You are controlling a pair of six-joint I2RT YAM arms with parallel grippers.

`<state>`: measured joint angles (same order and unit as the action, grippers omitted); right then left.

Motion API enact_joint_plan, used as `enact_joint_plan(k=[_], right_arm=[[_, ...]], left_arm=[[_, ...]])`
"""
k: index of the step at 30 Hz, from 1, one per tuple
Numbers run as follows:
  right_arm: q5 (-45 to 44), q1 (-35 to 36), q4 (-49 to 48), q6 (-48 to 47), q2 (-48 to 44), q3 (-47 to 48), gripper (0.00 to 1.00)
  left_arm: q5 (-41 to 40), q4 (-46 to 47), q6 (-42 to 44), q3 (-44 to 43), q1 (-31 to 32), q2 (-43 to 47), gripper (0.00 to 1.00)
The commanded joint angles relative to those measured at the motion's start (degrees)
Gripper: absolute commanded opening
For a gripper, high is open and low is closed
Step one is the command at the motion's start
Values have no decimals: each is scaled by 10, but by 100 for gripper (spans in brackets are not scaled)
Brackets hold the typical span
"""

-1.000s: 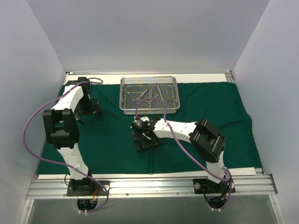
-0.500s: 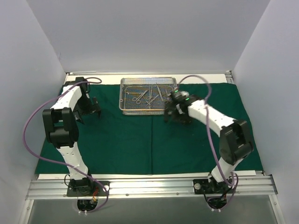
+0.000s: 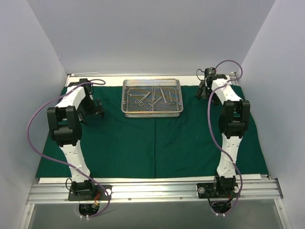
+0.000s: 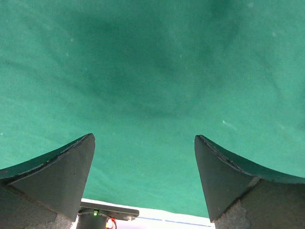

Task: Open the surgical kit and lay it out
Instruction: Smooth out the surgical kit at the center of the board.

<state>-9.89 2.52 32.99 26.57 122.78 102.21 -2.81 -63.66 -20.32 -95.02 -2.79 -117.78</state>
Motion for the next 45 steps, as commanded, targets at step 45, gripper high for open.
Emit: enact_joint_plan(k=[45], right_arm=[[131, -4, -49, -50, -126, -90, 98]], left_arm=[[125, 85, -16, 15, -69, 118, 94]])
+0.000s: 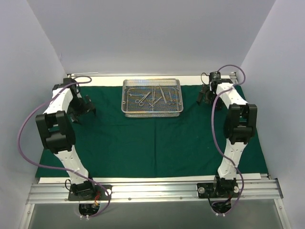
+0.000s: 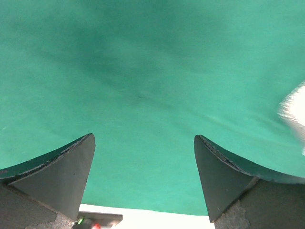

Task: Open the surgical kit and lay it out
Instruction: Smooth out the surgical kit at the center of the board, then pick up the container from the surgical kit.

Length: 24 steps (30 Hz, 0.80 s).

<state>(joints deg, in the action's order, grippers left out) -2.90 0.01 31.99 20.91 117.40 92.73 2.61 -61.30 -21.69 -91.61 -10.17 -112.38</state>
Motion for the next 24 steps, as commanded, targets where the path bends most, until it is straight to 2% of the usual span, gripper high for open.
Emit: enact_joint_plan(k=[1, 5, 11, 16, 21, 22, 24], right_arm=[[89, 30, -51, 6, -74, 11, 97], [106, 79, -76, 0, -55, 60, 97], [126, 100, -58, -2, 16, 148, 94], [134, 108, -51, -8, 61, 192, 88], [126, 119, -42, -20, 87, 206, 81], [127, 119, -42, -23, 91, 206, 79], [126, 123, -40, -24, 101, 208, 76]], left_arm=[[85, 72, -7, -24, 10, 64, 94], [184, 130, -20, -56, 43, 35, 94], [259, 205, -57, -72, 80, -14, 94], [253, 190, -58, -122, 124, -67, 94], [237, 177, -60, -150, 140, -102, 100], [238, 176, -59, -160, 141, -108, 94], [238, 169, -59, -173, 145, -122, 93]])
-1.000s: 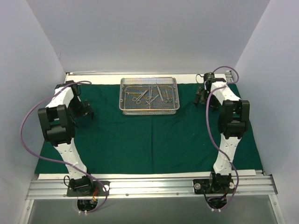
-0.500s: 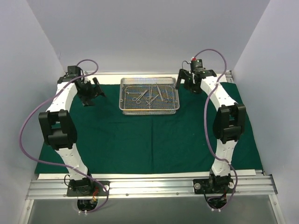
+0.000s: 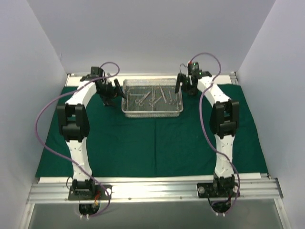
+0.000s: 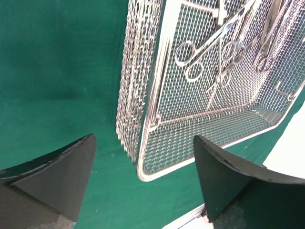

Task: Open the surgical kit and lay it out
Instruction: Pick up the container from the surgical kit.

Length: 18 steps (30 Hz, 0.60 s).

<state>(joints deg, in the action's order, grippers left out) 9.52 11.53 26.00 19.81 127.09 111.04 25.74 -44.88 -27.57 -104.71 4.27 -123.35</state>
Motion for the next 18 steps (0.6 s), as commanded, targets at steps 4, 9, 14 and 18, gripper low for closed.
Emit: enact_joint_plan(k=[4, 9, 14, 18], right_arm=[[1, 12, 20, -13, 18, 36, 72], [-2, 18, 27, -10, 43, 59, 67], [-7, 19, 40, -9, 67, 85, 65], [-5, 19, 41, -8, 77, 95, 53]], left_arm=[[-2, -13, 4, -73, 7, -36, 86], [-11, -40, 11, -117, 10, -64, 82], [-11, -61, 15, -154, 13, -88, 79], [-13, -68, 23, -176, 21, -106, 67]])
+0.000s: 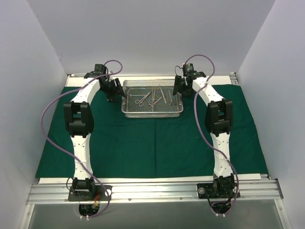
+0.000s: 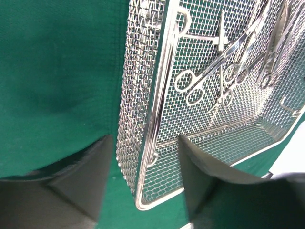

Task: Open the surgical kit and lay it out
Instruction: Pick up the container from the surgical kit, then place the container in the surgical kit.

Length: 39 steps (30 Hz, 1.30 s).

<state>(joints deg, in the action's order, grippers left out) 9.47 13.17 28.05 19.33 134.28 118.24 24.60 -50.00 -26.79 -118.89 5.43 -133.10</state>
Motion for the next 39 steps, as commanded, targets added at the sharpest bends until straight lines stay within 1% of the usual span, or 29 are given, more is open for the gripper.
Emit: enact_joint_plan(k=[1, 2, 3, 6, 7, 9, 10, 11, 12, 13, 22, 24, 27, 30, 34, 35, 37, 38, 39], right_arm=[[-2, 4, 20, -3, 8, 24, 50], [1, 4, 20, -3, 12, 26, 48], [4, 4, 20, -2, 13, 28, 40], [8, 5, 18, -1, 15, 33, 24], [10, 5, 17, 4, 15, 39, 20], [14, 5, 19, 6, 16, 45, 11], [14, 5, 20, 9, 15, 49, 9], [15, 5, 20, 13, 13, 52, 8], [15, 5, 20, 15, 11, 54, 2], [16, 6, 20, 18, 9, 55, 0], [-4, 16, 25, 39, -55, 107, 0], [6, 16, 46, 39, -56, 129, 0], [16, 22, 67, 24, -53, 142, 0], [13, 41, 67, 16, -62, 135, 0], [12, 72, 45, 13, -78, 113, 0], [17, 88, 45, 11, -75, 118, 0], [20, 107, 47, 8, -59, 135, 0], [20, 129, 46, 6, -54, 151, 0], [20, 140, 39, 6, -52, 155, 0]], left_arm=[[-1, -16, 16, -36, 12, -10, 62], [0, -18, 17, -39, 15, -12, 56], [0, -18, 20, -41, 17, -15, 45], [4, -19, 26, -50, 20, -19, 34], [4, -19, 27, -53, 20, -19, 22], [9, -18, 27, -60, 20, -19, 11], [10, -16, 28, -63, 20, -18, 2], [12, -16, 28, -66, 20, -18, 2], [16, -14, 25, -67, 20, -13, 2], [18, -9, 23, -69, 20, -10, 2], [40, 26, -22, -80, 21, 59, 2], [39, 19, -24, -79, 20, 74, 2], [9, -6, -12, -79, 18, 99, 2], [-20, -27, 7, -55, 6, 132, 2], [-84, -65, 52, -16, 1, 184, 2], [-114, -66, 56, 16, -1, 219, 2], [-133, -62, 54, 62, -6, 258, 2], [-152, -61, 50, 113, -14, 299, 2], [-161, -56, 41, 141, -17, 323, 2]])
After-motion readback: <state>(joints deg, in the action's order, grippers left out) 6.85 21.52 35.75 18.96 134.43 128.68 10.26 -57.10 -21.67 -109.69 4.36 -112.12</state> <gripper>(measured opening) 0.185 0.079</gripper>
